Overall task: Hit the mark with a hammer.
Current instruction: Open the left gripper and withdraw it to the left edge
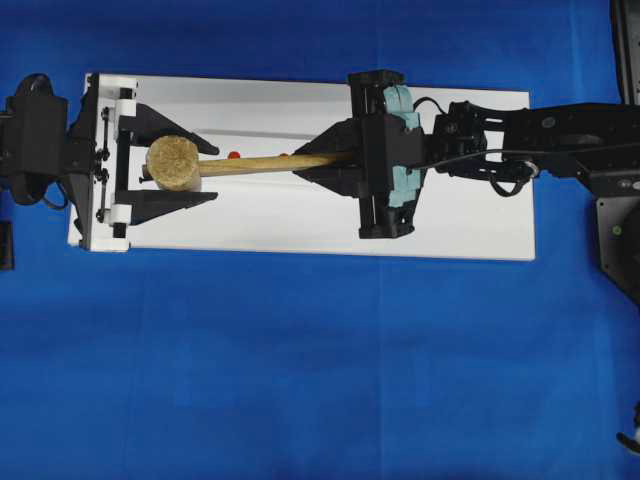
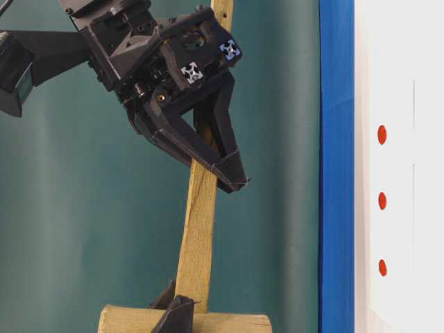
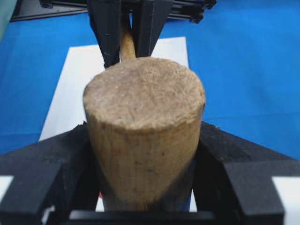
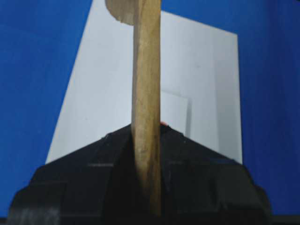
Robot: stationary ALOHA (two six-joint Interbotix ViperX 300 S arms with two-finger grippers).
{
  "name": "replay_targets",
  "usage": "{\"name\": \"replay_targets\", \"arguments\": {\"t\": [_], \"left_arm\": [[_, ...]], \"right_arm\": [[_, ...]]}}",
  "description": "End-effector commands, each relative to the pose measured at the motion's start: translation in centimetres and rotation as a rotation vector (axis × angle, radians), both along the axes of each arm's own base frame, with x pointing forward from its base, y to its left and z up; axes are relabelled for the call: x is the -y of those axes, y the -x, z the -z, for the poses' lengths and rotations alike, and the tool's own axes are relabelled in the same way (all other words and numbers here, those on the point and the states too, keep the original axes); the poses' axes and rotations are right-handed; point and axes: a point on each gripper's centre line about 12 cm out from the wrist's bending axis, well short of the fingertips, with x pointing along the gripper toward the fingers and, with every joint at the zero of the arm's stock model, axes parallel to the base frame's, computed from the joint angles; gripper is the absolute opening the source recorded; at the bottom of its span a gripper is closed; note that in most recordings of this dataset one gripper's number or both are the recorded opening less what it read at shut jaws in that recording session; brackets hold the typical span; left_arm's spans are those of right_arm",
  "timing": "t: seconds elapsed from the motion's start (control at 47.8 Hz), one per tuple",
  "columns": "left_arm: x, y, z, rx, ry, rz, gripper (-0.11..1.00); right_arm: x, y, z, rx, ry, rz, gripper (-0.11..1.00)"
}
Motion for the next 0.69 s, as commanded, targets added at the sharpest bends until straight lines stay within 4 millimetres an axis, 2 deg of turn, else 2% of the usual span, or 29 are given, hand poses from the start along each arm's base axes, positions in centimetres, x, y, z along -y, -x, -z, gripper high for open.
{"name": "replay_targets", "arguments": {"t": [0.0,0.439,0.585,0.627,0.669], "left_arm": [[-0.02,-0.15,-1.25,0.043,0.004,-0.002,0.45],[-0.47,-0.06,-1.18,0.042,0.005,-0.018,0.46],[-0.55,0.15,-1.13,0.040,0.004,-0.021,0.85],[-0.63,0.26,-1.15,0.042,0.004,-0.024,0.91],[-0.71,0.42,-1.25,0.046,0.005,-0.027,0.91]], "right_arm": [[0.29,-0.34,-1.49,0.041,0.001,0.008,0.01],[0.22,-0.34,-1.47,0.044,-0.034,0.022,0.01],[0.08,-0.10,-1.55,0.046,-0.045,0.024,0.01],[0.08,-0.02,-1.69,0.051,-0.050,0.027,0.01],[0.00,0.10,-1.62,0.049,-0.056,0.028,0.01]]}}
